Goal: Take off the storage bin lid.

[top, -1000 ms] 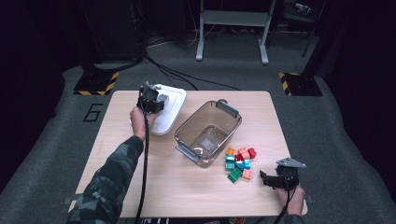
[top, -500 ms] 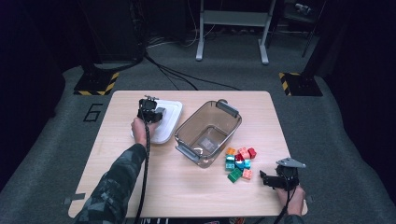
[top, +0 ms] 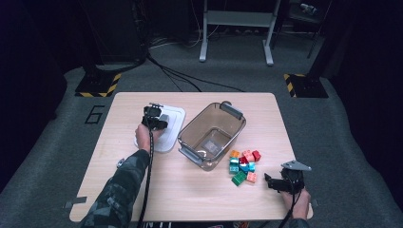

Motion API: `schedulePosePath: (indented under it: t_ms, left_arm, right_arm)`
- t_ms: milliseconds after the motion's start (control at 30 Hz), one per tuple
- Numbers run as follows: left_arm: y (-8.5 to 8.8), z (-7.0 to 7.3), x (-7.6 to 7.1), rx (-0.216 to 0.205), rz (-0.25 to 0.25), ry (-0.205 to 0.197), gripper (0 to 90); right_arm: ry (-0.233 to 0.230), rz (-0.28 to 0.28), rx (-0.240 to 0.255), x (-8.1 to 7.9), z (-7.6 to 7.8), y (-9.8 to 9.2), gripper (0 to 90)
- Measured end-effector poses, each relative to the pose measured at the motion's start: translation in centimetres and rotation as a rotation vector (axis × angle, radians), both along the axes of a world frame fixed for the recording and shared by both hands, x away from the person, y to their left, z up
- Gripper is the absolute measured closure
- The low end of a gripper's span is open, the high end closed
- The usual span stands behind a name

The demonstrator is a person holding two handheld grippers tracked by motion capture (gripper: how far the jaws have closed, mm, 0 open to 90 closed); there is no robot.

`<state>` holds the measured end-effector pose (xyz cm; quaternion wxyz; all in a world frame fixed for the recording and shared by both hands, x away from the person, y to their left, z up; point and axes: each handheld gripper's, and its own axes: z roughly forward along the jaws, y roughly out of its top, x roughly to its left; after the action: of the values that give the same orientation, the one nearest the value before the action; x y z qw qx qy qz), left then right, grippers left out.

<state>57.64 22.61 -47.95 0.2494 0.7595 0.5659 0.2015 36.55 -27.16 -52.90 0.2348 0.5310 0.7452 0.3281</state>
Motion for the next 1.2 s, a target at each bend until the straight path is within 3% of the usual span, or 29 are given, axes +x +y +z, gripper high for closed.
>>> schedulePosePath:
  t_ms: [67,100,200,233,333,367,467,500,600,767,967,1100,1200]
  left_arm:
    - [0.2,0.3,0.0,-0.034,-0.017,0.024,46.9]
    - [0.7,0.9,-0.3,-0.046,-0.031,0.018,38.1]
    - [1.1,1.6,-0.6,-0.061,-0.048,0.024,25.7]
    - [1.7,2.3,-1.1,-0.074,-0.08,0.007,22.9]
    - [2.1,3.1,-1.5,-0.073,-0.107,0.002,16.5]
    - [2.6,4.0,-2.2,-0.081,-0.127,-0.025,14.9]
    - [3.0,4.8,-2.9,-0.09,-0.156,-0.04,12.1]
    - [3.3,5.5,-3.6,-0.102,-0.186,-0.052,10.8]
    - [3.4,6.1,-4.4,-0.078,-0.211,-0.066,9.0]
    - [4.1,7.2,-6.4,-0.081,-0.268,-0.088,4.2]
    - [5.3,7.7,-9.0,-0.085,-0.289,-0.11,0.6]
    - [6.0,7.8,-9.9,-0.067,-0.306,-0.118,0.0]
    - [6.6,7.8,-10.7,-0.082,-0.299,-0.135,0.0]
  right_arm:
    - [0.0,0.0,0.0,0.0,0.0,0.0,10.0]
    - [-0.001,0.0,-0.001,0.0,0.0,0.0,10.1]
    - [-0.001,-0.002,-0.001,0.0,0.0,0.0,10.1]
    - [-0.001,-0.002,0.0,0.0,0.0,0.0,10.2]
    - [-0.001,-0.002,0.0,0.0,0.0,0.0,10.2]
    - [-0.001,-0.002,0.0,0.0,0.0,0.0,10.1]
    - [-0.001,-0.002,0.0,0.0,0.0,0.0,10.1]
    - [-0.001,-0.002,0.0,0.0,0.0,0.0,10.2]
    - [-0.001,-0.003,0.0,0.0,0.0,0.0,10.2]
    - [-0.001,-0.003,0.0,0.0,0.0,0.0,10.2]
    - [-0.001,-0.004,0.0,0.0,0.0,0.0,10.2]
    - [0.001,-0.006,0.001,0.0,0.0,0.0,10.2]
    - [0.001,-0.007,0.001,0.0,0.0,0.0,10.2]
